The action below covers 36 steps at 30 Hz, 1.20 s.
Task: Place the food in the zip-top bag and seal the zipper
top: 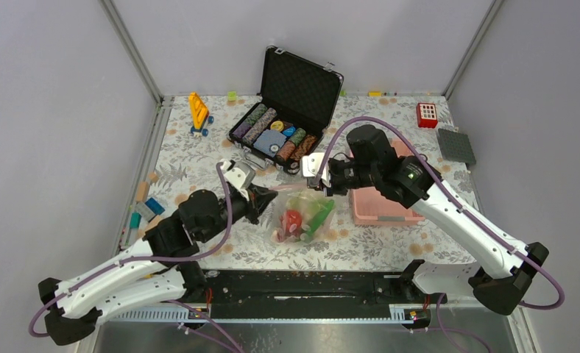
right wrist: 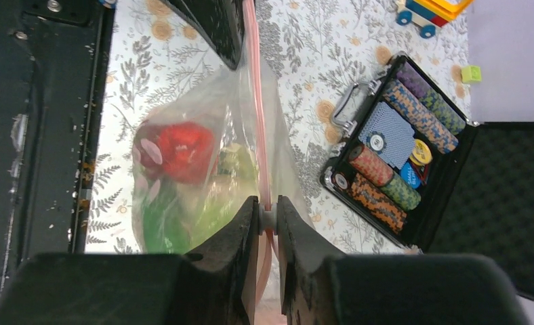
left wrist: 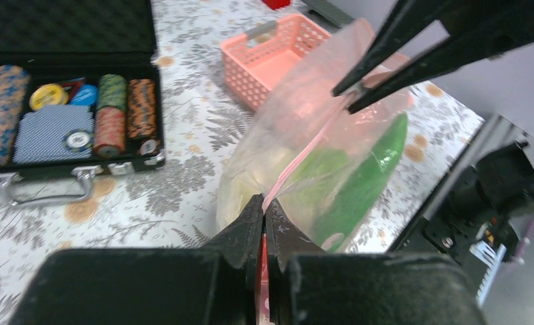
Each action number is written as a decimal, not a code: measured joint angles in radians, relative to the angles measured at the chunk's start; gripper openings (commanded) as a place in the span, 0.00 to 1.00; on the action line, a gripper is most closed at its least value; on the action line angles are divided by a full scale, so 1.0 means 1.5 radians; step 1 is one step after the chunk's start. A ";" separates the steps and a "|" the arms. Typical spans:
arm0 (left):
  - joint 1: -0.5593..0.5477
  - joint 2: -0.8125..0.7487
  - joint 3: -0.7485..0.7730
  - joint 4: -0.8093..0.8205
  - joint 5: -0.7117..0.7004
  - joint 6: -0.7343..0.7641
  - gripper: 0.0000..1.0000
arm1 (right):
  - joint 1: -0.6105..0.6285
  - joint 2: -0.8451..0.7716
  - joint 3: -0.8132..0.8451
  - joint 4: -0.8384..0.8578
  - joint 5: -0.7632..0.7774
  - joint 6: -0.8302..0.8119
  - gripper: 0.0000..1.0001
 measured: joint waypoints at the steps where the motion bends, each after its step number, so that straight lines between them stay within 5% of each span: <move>1: 0.000 -0.004 -0.004 0.002 -0.021 -0.008 0.00 | -0.001 0.000 -0.001 0.001 0.014 0.000 0.00; 23: -0.005 -0.040 -0.043 0.008 -0.346 -0.096 0.00 | -0.102 0.027 0.052 -0.079 0.124 -0.032 0.00; 36: -0.006 -0.032 -0.026 -0.008 -0.385 -0.109 0.00 | -0.129 -0.009 0.036 -0.067 0.135 -0.033 0.00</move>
